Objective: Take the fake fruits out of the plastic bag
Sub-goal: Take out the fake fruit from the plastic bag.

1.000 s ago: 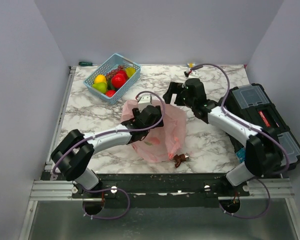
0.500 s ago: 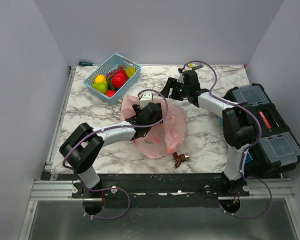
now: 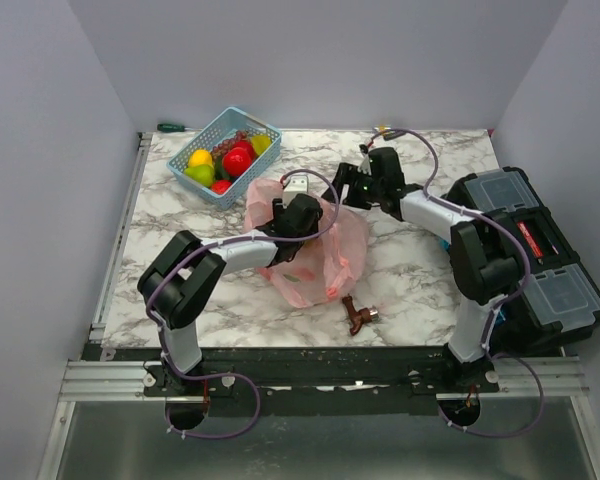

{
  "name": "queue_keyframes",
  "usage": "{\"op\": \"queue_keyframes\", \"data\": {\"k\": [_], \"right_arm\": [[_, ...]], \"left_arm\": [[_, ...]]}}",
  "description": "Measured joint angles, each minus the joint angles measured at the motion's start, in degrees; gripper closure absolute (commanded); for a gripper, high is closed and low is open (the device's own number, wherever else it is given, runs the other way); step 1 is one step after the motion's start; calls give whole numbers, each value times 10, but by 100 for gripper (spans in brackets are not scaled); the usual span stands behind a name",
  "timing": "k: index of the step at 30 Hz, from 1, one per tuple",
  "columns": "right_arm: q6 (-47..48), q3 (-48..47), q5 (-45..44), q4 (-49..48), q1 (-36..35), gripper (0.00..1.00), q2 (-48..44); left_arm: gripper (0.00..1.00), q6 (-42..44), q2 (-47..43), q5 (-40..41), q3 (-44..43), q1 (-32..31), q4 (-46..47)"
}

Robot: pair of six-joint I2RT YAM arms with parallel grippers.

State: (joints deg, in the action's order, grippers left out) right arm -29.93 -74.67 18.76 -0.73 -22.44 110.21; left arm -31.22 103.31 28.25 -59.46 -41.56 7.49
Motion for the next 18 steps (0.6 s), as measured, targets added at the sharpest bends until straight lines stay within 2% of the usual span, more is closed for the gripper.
{"op": "queue_keyframes", "data": {"k": [3,8,13,18], "right_arm": [[0,25,-21,16,0,12,-39],[3,96,-68,37,0,0,-155],[17,149,-91,52,0,0,-261],[22,206,-88,64,0,0,-346]], "left_arm": [[62,13,-2,-17,0,1,-2],[65,19,-39,-54,6,1,-47],[74,13,-134,-118,34,1,-105],[76,5,-216,-194,68,2,-141]]}}
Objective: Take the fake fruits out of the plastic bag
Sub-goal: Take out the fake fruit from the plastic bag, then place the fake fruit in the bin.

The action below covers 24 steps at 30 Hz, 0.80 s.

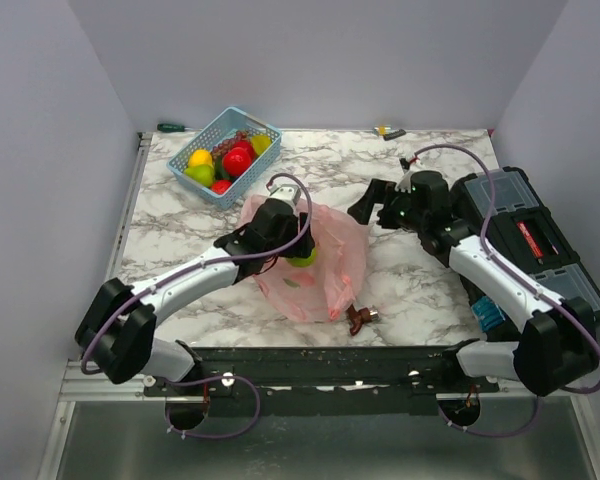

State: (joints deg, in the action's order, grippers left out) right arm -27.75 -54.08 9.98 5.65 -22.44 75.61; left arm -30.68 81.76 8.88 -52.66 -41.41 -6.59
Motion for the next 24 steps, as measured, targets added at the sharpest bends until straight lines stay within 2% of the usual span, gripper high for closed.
{"op": "queue_keyframes", "data": {"k": [11,15,19,22,24], "right_arm": [[7,80,5,18,0,0,-67],[9,89,7,18,0,0,-79],[10,91,10,18,0,0,-83],[13,93,12,18,0,0,-85],[14,93,12,18,0,0,-85]], "left_arm": [[77,43,-182,-329,58,2,-86],[78,68,-259,-404,39,24,-108],[83,99,-294,-400,-46,81,-141],[83,98,-289,-319,-123,130,-151],[83,84,-281,-236,-151,165,-140]]}}
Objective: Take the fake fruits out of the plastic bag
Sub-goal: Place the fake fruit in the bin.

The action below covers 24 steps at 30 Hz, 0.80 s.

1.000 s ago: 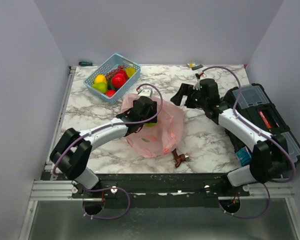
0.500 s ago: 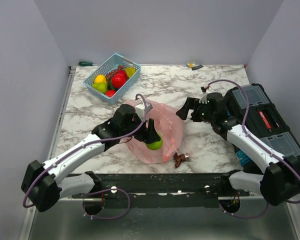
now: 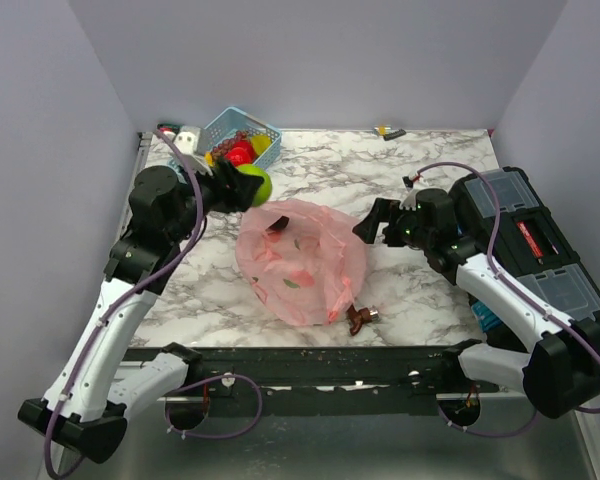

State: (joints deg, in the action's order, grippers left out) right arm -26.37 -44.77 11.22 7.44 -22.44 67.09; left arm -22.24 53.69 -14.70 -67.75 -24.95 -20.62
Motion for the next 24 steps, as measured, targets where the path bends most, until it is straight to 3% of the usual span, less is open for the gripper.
{"op": "queue_keyframes", "data": {"k": [8,18,21,22,24], "right_arm": [[5,3,5,0,0,0,0],[20,3,7,0,0,0,0],[21,3,10,0,0,0,0],[21,3,12,0,0,0,1],[21,3,16,0,0,0,3]], "left_arm": [[85,-124,91,244,40,129,134],[84,-228,325,296,-9,217,252],[74,-249,401,282,-51,238,285],[61,-256,422,274,-65,245,291],[44,-271,472,256,-100,258,311]]}}
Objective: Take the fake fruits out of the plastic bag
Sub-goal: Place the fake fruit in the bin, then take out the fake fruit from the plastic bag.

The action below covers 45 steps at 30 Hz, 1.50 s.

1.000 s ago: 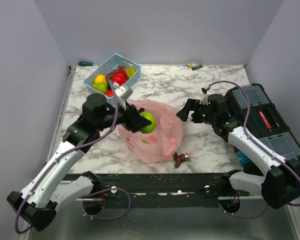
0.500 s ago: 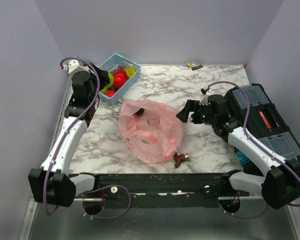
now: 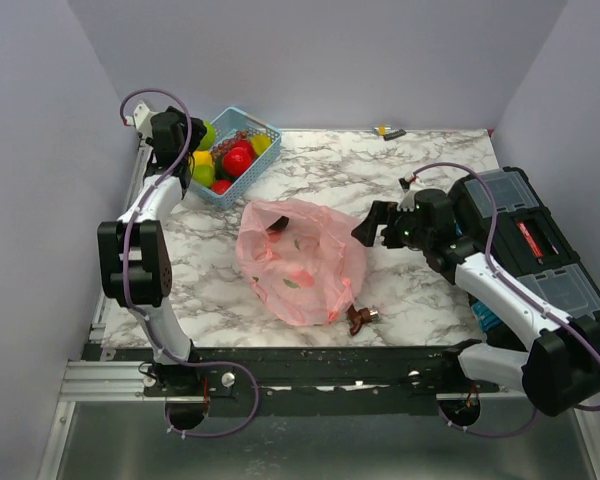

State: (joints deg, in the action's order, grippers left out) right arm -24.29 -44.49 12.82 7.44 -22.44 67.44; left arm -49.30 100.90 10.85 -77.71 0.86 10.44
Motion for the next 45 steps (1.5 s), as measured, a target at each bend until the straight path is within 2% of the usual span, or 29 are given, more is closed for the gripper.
{"op": "queue_keyframes", "data": {"k": [3,4,5,10,17,22,29,32,36,41,43,45], "right_arm": [[3,0,4,0,0,0,5],[4,0,4,1,0,1,7],[4,0,4,1,0,0,8],[8,0,5,6,0,1,14],[8,0,8,5,0,1,23],[8,-2,14,5,0,1,27],[6,-6,21,5,-12,1,26],[3,-10,23,5,-23,0,25],[1,-11,12,6,-51,0,19],[-20,-11,-66,14,-132,1,12],[-32,-11,-119,16,-178,14,7],[-44,-11,-162,14,-214,18,4]], "left_arm": [[19,-19,61,-23,-37,15,15],[4,-23,85,-28,-56,20,11],[1,-24,101,-30,-72,22,6],[1,-16,142,-32,-158,24,-68],[2,-2,84,-53,-159,23,-174],[7,-7,-62,-128,-48,23,-229],[9,-23,-295,-263,155,8,-193],[9,-1,-392,-311,215,-21,-179],[10,54,-513,-356,261,-90,-161],[15,134,-594,-350,295,-259,-161],[17,155,-599,-315,318,-333,-160],[19,164,-591,-276,349,-388,-156]]}}
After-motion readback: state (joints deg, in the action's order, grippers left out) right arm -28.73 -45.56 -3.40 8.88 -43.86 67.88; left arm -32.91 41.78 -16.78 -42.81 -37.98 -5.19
